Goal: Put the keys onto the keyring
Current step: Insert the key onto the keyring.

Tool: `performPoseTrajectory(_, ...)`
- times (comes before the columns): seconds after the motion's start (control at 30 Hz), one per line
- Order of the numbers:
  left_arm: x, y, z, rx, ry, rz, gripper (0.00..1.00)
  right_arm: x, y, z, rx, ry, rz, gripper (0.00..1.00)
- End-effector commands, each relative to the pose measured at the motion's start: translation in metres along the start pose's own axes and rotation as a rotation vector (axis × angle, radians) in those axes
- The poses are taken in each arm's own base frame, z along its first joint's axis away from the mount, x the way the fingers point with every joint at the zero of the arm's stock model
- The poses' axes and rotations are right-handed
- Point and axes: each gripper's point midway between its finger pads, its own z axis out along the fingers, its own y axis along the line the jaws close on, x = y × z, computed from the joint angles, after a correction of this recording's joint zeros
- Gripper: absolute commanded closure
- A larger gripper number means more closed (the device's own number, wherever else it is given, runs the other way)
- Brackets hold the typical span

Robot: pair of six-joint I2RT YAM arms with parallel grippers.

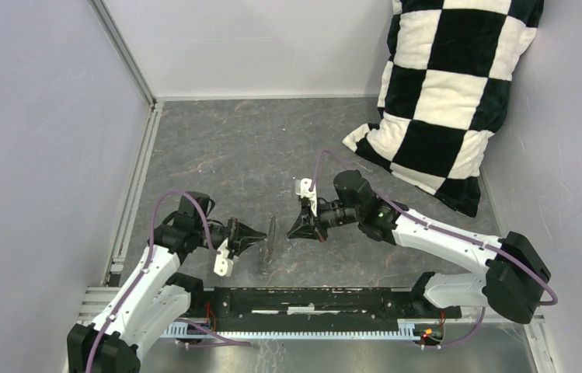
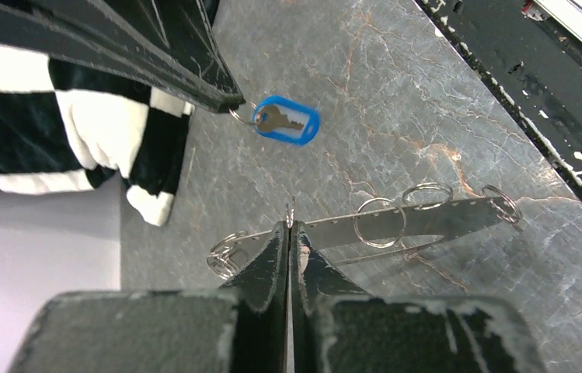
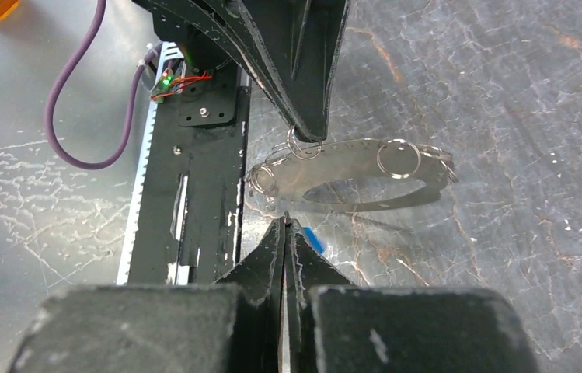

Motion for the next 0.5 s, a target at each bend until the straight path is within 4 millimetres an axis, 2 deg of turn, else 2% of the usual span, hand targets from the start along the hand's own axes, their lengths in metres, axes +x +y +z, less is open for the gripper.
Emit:
performPoseTrajectory(0.0, -0.028, 0.021, 0.001, -0.021, -0.088, 0.204, 0.98, -0.018, 0.005, 0.007, -0.038, -0.01, -0.031, 0.99)
performPoseTrajectory(0.1, -0.045, 0.035, 0.0, -0.029, -0.13, 0.183, 0.98, -0.027, 0.001, 0.005, 0.013, -0.009, -0.142, 0.99)
performPoseTrajectory(0.17, -0.059, 0.048, -0.002, -0.033, -0.167, 0.102, 0.98, -0.033, -0.004, -0.006, 0.085, 0.011, -0.244, 0.99)
performPoseTrajectory(0.3, -0.087, 0.068, -0.008, -0.034, -0.241, -0.024, 0.98, -0.073, -0.016, -0.035, 0.253, -0.049, -0.425, 0.99)
performPoseTrajectory(0.47, -0.109, 0.082, -0.012, -0.02, -0.302, -0.087, 0.98, -0.128, -0.005, -0.068, 0.352, -0.162, -0.589, 0.99)
